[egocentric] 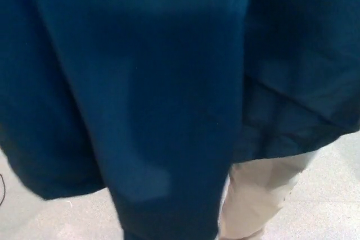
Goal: A person hands a coat to the robot and the robot grabs it with both hands and holds it while the person wears the coat.
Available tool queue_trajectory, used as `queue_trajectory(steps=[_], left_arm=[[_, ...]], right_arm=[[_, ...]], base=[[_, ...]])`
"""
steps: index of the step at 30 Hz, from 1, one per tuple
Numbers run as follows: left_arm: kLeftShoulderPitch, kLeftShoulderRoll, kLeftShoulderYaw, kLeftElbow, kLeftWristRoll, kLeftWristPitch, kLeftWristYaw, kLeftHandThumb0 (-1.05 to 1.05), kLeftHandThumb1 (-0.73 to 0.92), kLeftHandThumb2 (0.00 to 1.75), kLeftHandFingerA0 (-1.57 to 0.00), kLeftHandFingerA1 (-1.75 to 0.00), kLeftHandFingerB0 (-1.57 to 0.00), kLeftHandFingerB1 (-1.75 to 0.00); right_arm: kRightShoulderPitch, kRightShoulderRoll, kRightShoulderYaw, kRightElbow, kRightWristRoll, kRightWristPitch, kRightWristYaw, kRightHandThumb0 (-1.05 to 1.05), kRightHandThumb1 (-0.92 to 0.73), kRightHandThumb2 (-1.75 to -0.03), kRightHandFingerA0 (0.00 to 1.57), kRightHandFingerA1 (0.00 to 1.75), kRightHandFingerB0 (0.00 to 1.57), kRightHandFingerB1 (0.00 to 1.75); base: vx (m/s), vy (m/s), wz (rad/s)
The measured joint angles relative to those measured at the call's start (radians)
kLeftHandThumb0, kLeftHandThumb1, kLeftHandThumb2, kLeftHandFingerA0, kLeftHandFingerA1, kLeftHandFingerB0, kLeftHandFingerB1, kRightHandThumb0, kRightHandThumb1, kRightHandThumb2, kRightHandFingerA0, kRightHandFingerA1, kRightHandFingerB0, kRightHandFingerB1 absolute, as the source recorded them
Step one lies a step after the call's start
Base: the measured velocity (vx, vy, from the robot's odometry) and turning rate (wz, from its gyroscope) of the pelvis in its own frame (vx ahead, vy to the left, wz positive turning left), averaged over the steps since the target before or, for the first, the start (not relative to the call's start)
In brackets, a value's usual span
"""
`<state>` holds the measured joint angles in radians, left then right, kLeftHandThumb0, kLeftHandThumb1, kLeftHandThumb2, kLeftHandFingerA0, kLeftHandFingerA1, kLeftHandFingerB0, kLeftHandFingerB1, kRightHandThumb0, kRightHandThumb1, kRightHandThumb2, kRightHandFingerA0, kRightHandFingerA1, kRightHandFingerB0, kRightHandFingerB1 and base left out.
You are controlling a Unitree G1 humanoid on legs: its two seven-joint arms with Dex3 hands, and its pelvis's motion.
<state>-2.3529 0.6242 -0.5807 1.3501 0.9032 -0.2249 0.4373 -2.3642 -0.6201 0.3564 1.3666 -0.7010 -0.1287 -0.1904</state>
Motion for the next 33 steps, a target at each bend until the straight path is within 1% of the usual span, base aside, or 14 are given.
queue_trajectory(steps=[4,5,8,9,13,15,19,20,23,24,25,28,30,33], left_arm=[[0.000,0.000,-0.006,-0.001,0.001,-0.001,0.000,-0.42,0.75,0.63,-0.87,-1.75,-0.69,-1.61],[0.000,0.000,-0.007,-0.001,0.001,-0.001,0.000,-0.41,0.75,0.63,-0.88,-1.75,-0.70,-1.61],[0.000,0.000,-0.010,-0.002,0.001,-0.001,0.001,-0.41,0.75,0.63,-0.88,-1.75,-0.70,-1.61],[0.000,0.000,-0.011,-0.002,0.001,-0.001,0.002,-0.42,0.76,0.63,-0.89,-1.75,-0.71,-1.61],[0.000,0.000,-0.013,-0.002,0.002,-0.001,0.003,-0.43,0.78,0.64,-0.89,-1.75,-0.72,-1.60],[0.000,0.000,-0.014,-0.002,0.002,-0.001,0.003,-0.41,0.76,0.63,-0.90,-1.75,-0.72,-1.61],[0.000,0.000,-0.018,-0.002,0.002,-0.001,0.006,-0.41,0.75,0.63,-0.89,-1.75,-0.71,-1.62],[0.000,0.000,-0.019,-0.002,0.002,-0.001,0.007,-0.42,0.76,0.63,-0.89,-1.75,-0.71,-1.63],[0.000,0.000,-0.020,-0.002,0.002,-0.001,0.008,-0.41,0.75,0.63,-0.89,-1.75,-0.71,-1.63],[0.000,0.000,-0.020,-0.002,0.002,-0.001,0.008,-0.41,0.75,0.63,-0.89,-1.75,-0.70,-1.63],[0.000,0.000,-0.021,-0.002,0.002,-0.001,0.008,-0.41,0.75,0.63,-0.90,-1.75,-0.70,-1.63],[0.000,0.000,-0.022,-0.001,0.003,-0.001,0.008,-0.42,0.75,0.63,-0.91,-1.75,-0.71,-1.64],[0.000,0.000,-0.022,0.000,0.003,-0.001,0.008,-0.42,0.76,0.63,-0.91,-1.75,-0.71,-1.65],[0.000,0.000,-0.023,0.001,0.006,-0.001,0.008,-0.42,0.76,0.63,-0.90,-1.75,-0.70,-1.65]], right_arm=[[0.000,-0.002,-0.003,0.000,0.000,0.000,0.005,-0.50,-0.80,-0.70,0.87,1.74,0.78,1.51],[0.000,-0.003,-0.004,0.000,0.000,0.000,0.005,-0.48,-0.83,-0.65,0.90,1.64,0.76,1.39],[0.000,-0.006,-0.004,0.001,-0.002,0.000,0.006,-0.48,-0.83,-0.65,0.90,1.64,0.75,1.40],[0.000,-0.007,-0.004,0.001,-0.002,0.000,0.006,-0.47,-0.81,-0.67,0.89,1.70,0.75,1.44],[0.000,-0.007,-0.003,0.001,-0.003,0.000,0.006,-0.48,-0.81,-0.67,0.90,1.67,0.75,1.43],[0.000,-0.007,-0.004,0.001,-0.003,0.000,0.007,-0.49,-0.80,-0.70,0.85,1.73,0.75,1.52],[0.000,-0.007,-0.007,0.002,-0.002,0.000,0.009,-0.48,-0.83,-0.65,0.88,1.75,0.70,1.54],[0.000,-0.007,-0.008,0.002,-0.002,0.000,0.010,-0.50,-0.79,-0.70,0.86,1.72,0.79,1.49],[0.000,-0.007,-0.006,0.002,-0.003,0.000,0.011,-0.48,-0.82,-0.67,0.89,1.70,0.76,1.45],[0.000,-0.007,-0.005,0.002,-0.004,0.000,0.012,-0.47,-0.80,-0.69,0.86,1.75,0.74,1.51],[0.000,-0.007,-0.005,0.001,-0.004,0.000,0.012,-0.48,-0.82,-0.65,0.88,1.75,0.74,1.53],[0.000,-0.007,-0.006,0.001,-0.004,-0.001,0.013,-0.48,-0.82,-0.65,0.87,1.75,0.71,1.55],[0.000,-0.008,-0.007,0.001,-0.003,-0.001,0.014,-0.51,-0.78,-0.69,0.84,1.71,0.77,1.49],[0.000,-0.008,-0.001,0.001,-0.006,-0.003,0.014,-0.49,-0.81,-0.67,0.88,1.70,0.75,1.45]], base=[[0.00,0.000,0.00],[0.00,0.000,0.00],[0.00,0.000,0.00],[0.00,0.000,0.00],[0.00,0.000,0.00],[0.00,0.000,0.00],[0.00,0.000,0.00],[0.00,0.000,0.00],[0.00,0.000,0.00],[0.00,0.000,0.00],[0.00,0.000,0.00],[0.00,0.000,0.00],[0.00,0.000,0.00],[0.00,0.000,0.00]])
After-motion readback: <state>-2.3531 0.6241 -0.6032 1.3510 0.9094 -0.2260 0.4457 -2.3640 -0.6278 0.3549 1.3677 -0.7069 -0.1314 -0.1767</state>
